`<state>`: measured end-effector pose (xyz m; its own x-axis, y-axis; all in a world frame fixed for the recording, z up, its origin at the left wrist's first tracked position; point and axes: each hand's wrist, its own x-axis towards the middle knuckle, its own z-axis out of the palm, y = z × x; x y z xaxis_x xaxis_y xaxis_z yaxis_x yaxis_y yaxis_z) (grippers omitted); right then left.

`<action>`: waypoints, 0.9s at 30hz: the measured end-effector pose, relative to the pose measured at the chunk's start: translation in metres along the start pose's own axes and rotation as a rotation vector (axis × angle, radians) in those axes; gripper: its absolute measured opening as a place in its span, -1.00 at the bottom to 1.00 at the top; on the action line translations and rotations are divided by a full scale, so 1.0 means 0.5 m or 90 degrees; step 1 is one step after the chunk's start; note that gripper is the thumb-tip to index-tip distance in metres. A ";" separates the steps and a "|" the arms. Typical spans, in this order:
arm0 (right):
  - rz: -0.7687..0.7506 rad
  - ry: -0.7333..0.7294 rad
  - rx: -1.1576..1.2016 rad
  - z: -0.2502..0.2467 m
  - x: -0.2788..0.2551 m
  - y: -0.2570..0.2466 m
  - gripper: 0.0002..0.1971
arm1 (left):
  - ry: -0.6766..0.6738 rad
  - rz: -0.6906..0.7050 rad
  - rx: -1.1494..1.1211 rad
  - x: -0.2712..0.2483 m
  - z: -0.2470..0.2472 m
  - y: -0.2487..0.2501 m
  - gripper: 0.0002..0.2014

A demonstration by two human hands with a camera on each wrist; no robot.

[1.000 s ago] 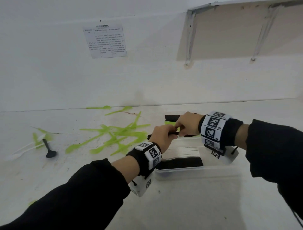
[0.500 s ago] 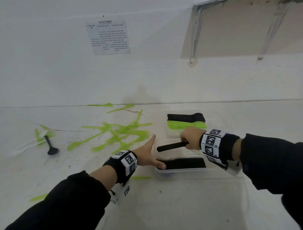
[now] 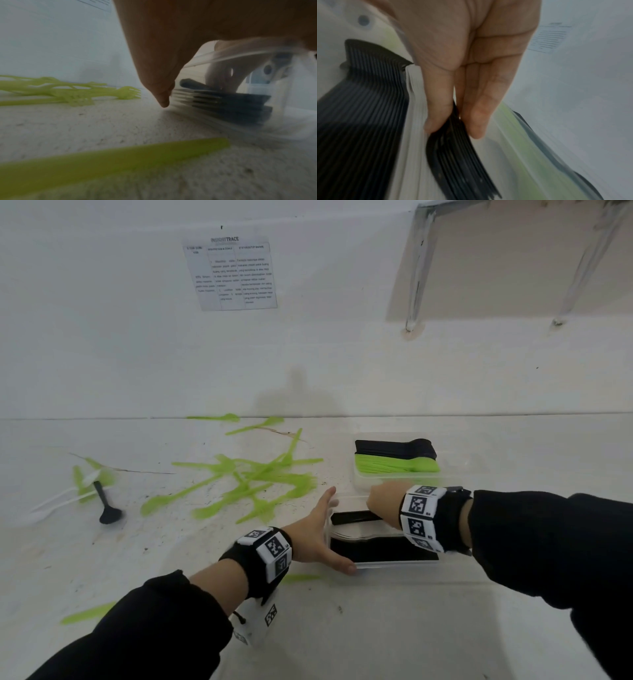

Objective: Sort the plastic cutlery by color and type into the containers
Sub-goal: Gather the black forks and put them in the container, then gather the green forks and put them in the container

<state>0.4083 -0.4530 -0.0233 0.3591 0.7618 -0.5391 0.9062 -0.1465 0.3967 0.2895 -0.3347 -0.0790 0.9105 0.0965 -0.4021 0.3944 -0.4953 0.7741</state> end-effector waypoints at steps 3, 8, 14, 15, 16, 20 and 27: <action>-0.003 0.013 -0.001 0.005 0.006 0.000 -0.67 | 0.004 0.009 0.004 0.001 0.000 -0.004 0.33; 0.010 0.024 0.009 0.018 0.014 0.014 -0.68 | 0.011 0.011 0.007 0.000 0.001 -0.008 0.32; 0.016 0.028 0.046 0.028 0.007 0.035 -0.64 | 0.014 0.008 0.012 0.001 0.002 -0.008 0.31; 0.019 0.030 0.048 0.028 0.004 0.037 -0.63 | 0.013 0.009 0.017 0.003 0.002 -0.009 0.31; 0.022 0.029 0.056 0.027 0.000 0.039 -0.62 | 0.013 0.007 0.023 0.004 0.003 -0.010 0.32; 0.076 0.070 0.133 0.012 -0.036 0.051 -0.59 | 0.021 0.002 0.028 0.000 -0.001 -0.012 0.41; 0.006 0.348 0.415 -0.072 -0.076 0.004 -0.85 | 0.363 -0.032 -0.032 -0.119 -0.109 -0.049 -0.69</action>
<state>0.3884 -0.4596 0.0250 0.3607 0.9320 -0.0364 0.9113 -0.3604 -0.1990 0.2323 -0.2813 -0.0473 0.8078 0.5766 -0.1223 0.4315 -0.4372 0.7891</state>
